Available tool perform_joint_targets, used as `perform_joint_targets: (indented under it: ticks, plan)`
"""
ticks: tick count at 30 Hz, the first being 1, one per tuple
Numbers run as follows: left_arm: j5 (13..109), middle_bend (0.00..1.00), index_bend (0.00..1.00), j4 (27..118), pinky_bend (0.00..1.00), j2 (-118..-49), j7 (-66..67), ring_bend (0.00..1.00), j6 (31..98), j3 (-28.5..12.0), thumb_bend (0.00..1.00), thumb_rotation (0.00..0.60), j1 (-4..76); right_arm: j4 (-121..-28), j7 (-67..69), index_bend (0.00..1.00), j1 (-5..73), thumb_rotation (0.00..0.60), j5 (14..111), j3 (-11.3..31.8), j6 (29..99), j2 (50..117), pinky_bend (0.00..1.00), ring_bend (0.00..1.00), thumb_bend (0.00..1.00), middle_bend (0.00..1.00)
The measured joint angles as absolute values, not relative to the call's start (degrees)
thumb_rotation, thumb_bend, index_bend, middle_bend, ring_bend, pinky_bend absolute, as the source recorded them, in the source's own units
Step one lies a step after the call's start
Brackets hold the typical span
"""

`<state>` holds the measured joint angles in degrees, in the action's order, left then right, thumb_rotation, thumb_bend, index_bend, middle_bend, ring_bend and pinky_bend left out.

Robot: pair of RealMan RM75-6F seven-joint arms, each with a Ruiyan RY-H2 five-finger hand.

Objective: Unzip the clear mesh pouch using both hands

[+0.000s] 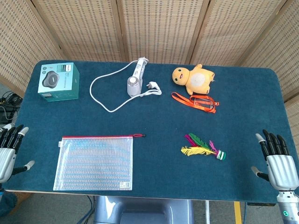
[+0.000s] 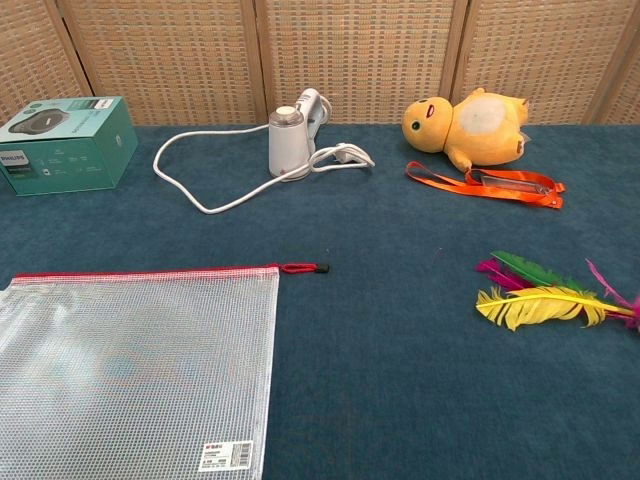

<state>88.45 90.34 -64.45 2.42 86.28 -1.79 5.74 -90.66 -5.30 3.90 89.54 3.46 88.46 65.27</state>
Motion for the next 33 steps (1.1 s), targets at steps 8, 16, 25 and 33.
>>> perform_joint_targets:
  ticks: [8,16,25,33]
  plan:
    - [88.28,0.01,0.0,90.39,0.0,-64.54,1.67,0.01,85.4,-1.85,0.0,0.6,6.2,-90.69,-5.23,0.01,3.97,0.6,89.23,3.49,88.06,65.34,0.0,0.0,0.0,0.0]
    - [88.69,0.85,0.06,89.91,0.8,-66.57,2.9,0.73,81.62,-4.82,0.0,0.6,11.62,-90.32,-5.84,0.01,4.25,0.6,87.22,4.26,87.12,65.5,0.0,0.0,0.0,0.0]
    - [84.91,1.0,0.36,90.75,1.0,-70.8,9.44,0.92,64.75,-10.28,0.0,0.6,25.4,-89.35,-6.55,0.01,4.69,0.6,84.01,5.34,85.41,65.9,0.0,0.0,0.0,0.0]
    - [72.12,1.0,0.41,86.13,1.0,-81.06,18.31,0.94,47.3,-15.9,0.0,0.6,42.05,-88.56,-7.57,0.01,4.95,0.6,82.08,6.12,84.67,66.26,0.0,0.0,0.0,0.0]
